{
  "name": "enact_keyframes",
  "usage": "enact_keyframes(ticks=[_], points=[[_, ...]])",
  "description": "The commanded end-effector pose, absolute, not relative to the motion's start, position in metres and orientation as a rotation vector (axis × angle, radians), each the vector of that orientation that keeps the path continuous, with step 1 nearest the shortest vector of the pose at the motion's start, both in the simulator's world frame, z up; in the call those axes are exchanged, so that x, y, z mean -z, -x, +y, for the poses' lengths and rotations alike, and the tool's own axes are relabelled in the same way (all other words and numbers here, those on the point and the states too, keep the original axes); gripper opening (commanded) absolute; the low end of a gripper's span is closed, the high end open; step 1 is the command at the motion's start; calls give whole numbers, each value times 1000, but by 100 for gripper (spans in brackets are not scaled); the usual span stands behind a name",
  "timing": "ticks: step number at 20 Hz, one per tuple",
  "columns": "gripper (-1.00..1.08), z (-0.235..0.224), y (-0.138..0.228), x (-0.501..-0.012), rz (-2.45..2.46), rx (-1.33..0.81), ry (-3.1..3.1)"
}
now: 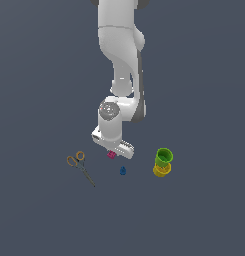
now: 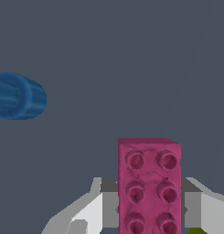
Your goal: Pick up a designated object from a clutter of objects.
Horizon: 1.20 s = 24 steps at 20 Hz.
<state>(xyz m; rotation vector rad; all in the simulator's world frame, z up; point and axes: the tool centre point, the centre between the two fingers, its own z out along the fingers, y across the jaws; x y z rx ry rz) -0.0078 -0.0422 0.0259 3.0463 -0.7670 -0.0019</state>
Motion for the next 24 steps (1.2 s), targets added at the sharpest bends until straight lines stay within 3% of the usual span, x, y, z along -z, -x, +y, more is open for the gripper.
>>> enact_keyframes(ticks=[1,10,24], points=[[-100,-43,8,-36,-767,0,-3047],[-100,-45,14,-101,-767,1,-3047],[-100,-52,25,-249,-768,0,-3046]])
